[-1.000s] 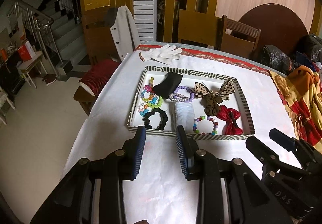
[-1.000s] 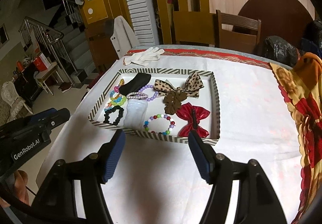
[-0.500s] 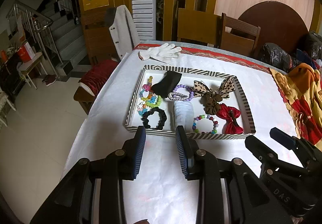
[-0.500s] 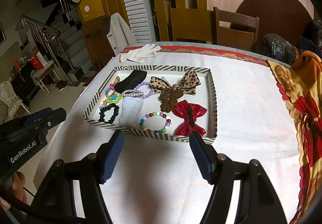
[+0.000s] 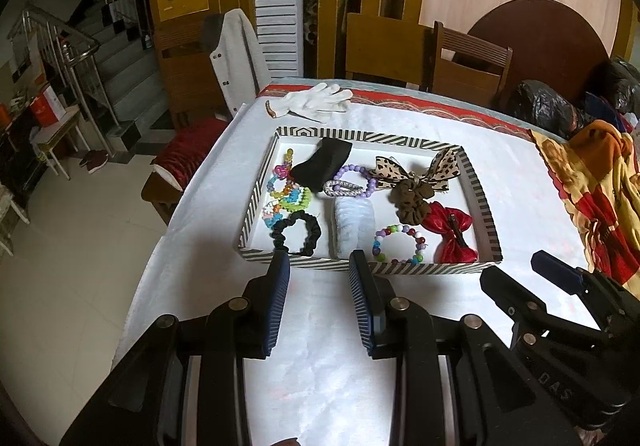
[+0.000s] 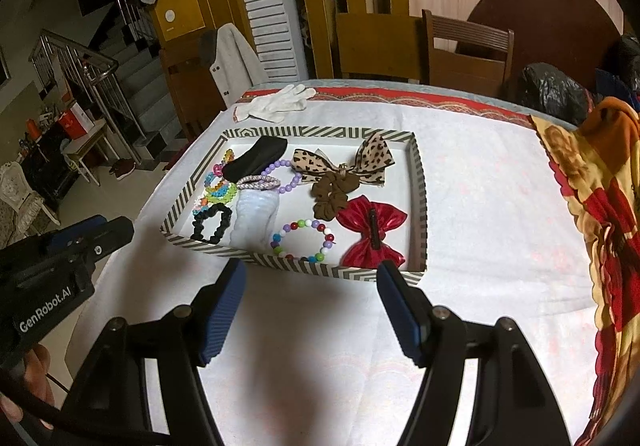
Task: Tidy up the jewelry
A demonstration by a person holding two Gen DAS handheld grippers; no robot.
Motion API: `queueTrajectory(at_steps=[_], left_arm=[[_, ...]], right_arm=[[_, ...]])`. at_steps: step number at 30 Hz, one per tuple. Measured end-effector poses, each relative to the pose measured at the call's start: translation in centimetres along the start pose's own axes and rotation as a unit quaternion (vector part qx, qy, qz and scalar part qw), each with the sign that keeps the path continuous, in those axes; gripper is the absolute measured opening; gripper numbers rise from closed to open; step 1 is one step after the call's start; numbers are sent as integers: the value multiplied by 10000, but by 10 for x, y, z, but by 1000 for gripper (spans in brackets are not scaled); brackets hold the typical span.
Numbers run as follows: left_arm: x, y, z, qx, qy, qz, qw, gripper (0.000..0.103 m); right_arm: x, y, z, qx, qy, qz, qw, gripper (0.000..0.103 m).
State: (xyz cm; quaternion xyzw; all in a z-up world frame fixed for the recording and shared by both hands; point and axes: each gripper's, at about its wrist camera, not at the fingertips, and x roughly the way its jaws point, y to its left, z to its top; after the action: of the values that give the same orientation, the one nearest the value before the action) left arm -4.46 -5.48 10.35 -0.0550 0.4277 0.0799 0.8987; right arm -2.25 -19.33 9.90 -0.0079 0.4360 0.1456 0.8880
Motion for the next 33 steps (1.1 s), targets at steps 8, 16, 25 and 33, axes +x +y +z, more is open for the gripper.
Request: queueTrajectory(at_steps=[8, 16, 25, 33], left_arm=[[0, -3, -1, 15, 5, 13, 10000, 37], [2, -4, -2, 46, 32, 5, 10000, 37], [3, -5, -1, 42, 48, -1, 10000, 37], [6, -7, -2, 68, 71, -66, 9999, 37]], right_arm=[[0, -1, 0, -21, 18, 8, 10000, 71], [3, 0, 0, -7, 70, 13, 10000, 71], [4, -1, 0, -6, 90, 24, 10000, 72], [5, -1, -1, -7, 109, 29, 9999, 72]])
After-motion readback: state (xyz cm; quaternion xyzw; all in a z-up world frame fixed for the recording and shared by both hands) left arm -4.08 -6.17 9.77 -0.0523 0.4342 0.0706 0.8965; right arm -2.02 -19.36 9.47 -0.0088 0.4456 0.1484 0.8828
